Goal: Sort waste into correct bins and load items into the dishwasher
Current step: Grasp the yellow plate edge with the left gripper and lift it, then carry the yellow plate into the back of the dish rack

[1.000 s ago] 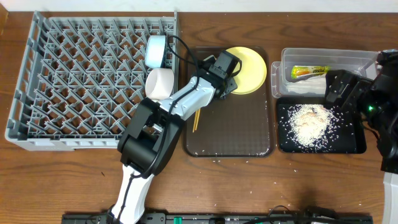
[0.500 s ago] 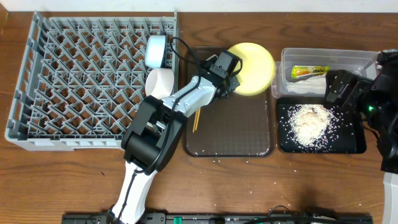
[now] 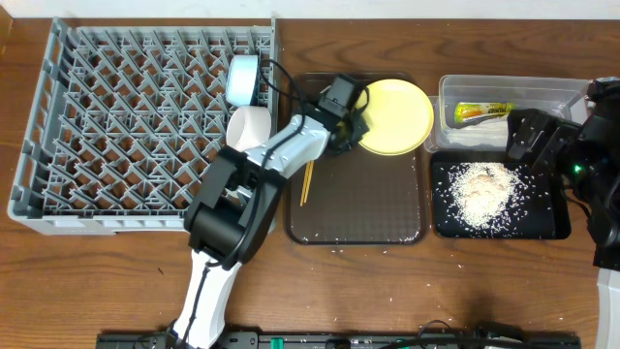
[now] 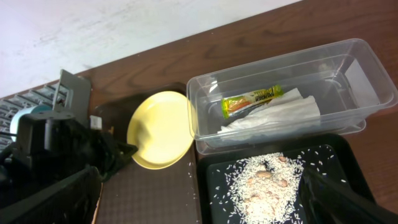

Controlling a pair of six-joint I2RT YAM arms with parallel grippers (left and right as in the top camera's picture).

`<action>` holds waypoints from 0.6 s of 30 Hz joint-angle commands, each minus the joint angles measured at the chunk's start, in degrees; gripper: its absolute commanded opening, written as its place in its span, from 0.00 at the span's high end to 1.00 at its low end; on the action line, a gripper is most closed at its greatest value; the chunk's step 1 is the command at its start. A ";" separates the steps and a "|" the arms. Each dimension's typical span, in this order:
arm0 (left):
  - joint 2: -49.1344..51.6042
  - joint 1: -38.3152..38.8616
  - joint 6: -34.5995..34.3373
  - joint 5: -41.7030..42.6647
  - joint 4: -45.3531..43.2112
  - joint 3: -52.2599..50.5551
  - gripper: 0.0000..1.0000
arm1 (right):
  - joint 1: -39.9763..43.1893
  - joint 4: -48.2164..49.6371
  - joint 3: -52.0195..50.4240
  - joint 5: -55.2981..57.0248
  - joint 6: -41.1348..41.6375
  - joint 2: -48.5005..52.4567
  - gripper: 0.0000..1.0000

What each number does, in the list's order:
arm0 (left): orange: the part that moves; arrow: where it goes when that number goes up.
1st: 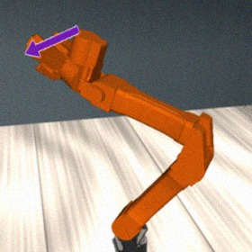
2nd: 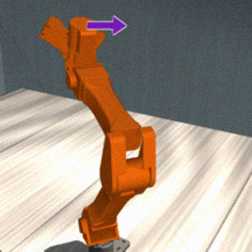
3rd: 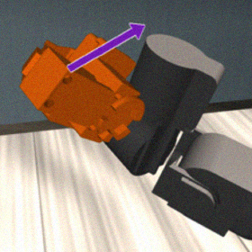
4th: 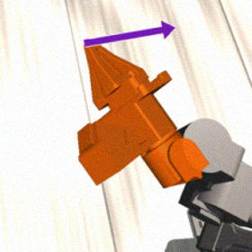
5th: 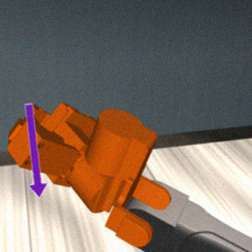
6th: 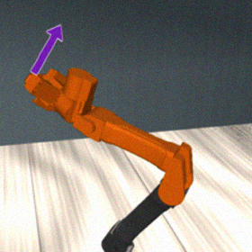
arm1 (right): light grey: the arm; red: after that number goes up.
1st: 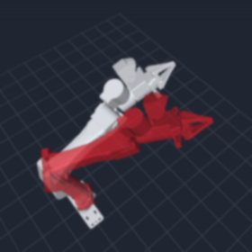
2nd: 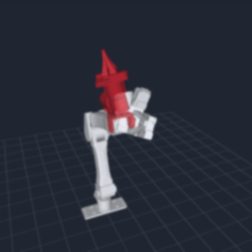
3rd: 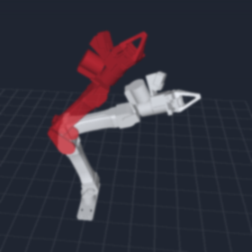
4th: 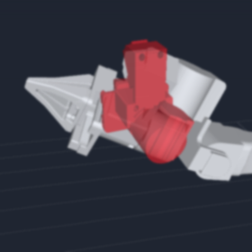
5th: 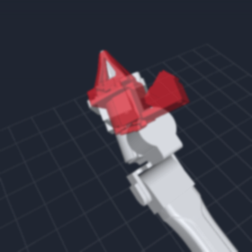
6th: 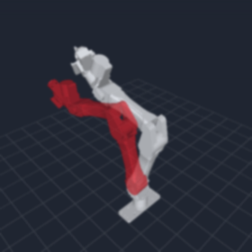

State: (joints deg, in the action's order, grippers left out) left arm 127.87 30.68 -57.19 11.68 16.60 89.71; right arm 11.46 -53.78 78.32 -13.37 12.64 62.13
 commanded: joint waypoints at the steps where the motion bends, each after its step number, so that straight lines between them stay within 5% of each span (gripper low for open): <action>1: -2.58 -2.71 2.54 4.68 1.05 -1.64 0.92 | 0.31 -0.07 0.52 0.28 0.59 -0.09 0.01; 18: -23.10 -10.43 19.30 9.86 2.34 -1.64 0.94 | 0.31 -0.07 0.52 0.28 0.59 -0.09 0.01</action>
State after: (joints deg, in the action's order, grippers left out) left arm 109.43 22.68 -44.51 20.78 18.22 87.81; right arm 11.46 -53.78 78.32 -13.39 12.64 62.13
